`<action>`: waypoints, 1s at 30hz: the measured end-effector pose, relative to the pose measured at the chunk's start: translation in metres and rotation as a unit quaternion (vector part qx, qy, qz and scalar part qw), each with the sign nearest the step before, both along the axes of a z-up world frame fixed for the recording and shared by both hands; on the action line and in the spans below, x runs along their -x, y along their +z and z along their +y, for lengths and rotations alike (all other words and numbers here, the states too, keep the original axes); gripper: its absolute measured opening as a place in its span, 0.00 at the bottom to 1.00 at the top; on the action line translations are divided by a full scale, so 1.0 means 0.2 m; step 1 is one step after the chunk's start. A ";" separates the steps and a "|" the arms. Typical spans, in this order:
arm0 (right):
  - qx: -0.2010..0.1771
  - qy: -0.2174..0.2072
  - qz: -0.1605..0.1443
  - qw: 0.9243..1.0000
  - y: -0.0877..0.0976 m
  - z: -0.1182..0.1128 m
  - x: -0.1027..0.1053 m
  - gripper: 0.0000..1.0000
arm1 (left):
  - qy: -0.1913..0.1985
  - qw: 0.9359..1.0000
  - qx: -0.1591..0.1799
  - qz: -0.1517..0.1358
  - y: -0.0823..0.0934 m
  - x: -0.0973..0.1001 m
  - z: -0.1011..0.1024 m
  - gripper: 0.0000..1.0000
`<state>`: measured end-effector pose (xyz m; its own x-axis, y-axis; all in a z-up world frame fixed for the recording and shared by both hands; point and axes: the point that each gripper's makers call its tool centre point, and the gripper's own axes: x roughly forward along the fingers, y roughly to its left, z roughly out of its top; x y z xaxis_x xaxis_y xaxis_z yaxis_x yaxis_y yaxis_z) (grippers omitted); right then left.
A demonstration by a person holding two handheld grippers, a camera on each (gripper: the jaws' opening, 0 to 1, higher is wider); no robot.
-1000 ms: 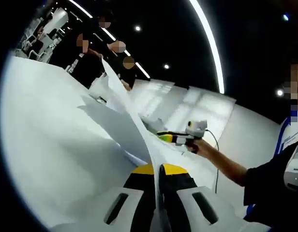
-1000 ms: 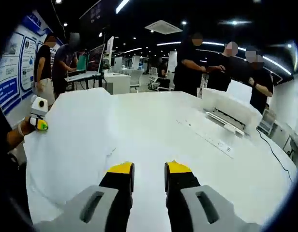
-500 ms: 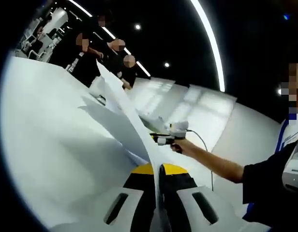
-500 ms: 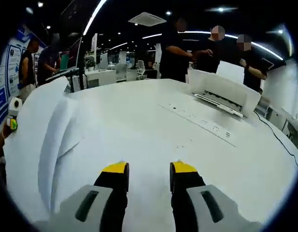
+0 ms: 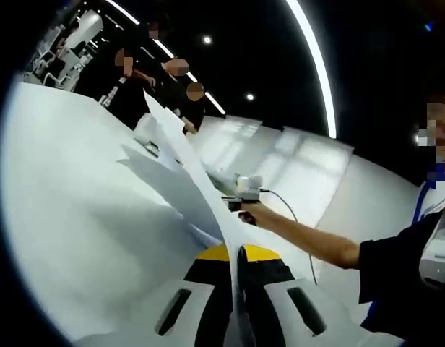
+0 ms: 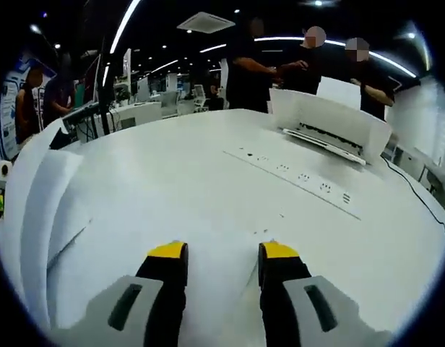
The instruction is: Organize the stack of printing papers by aligning and flattening the scattered papers on the table
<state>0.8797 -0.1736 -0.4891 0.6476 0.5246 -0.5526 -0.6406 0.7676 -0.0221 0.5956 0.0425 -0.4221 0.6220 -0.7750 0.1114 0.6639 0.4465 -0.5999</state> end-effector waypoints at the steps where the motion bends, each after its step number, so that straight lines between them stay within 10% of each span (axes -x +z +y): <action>1: 0.004 -0.001 0.000 1.000 -0.01 0.00 -0.01 0.36 | 0.000 1.000 0.000 0.000 0.00 0.00 0.00 0.07; 12: -0.015 -0.029 0.009 0.999 -0.02 -0.01 -0.03 0.38 | -0.001 1.000 0.002 0.000 0.00 0.00 0.00 0.07; 16: -0.033 -0.002 0.014 0.999 -0.01 0.05 0.02 0.03 | -0.001 1.000 0.003 0.000 0.00 0.00 0.00 0.07; 22: -0.033 -0.011 0.019 0.999 0.02 0.05 0.04 0.00 | -0.001 1.000 0.002 0.001 0.00 -0.01 0.00 0.07; 26: -0.046 -0.025 -0.016 0.998 0.21 -0.02 0.05 0.00 | -0.001 1.000 0.002 0.002 0.00 -0.01 0.01 0.07; 30: -0.028 -0.033 -0.121 0.992 0.62 -0.12 0.07 0.00 | -0.002 1.000 0.003 0.002 0.00 -0.01 0.01 0.07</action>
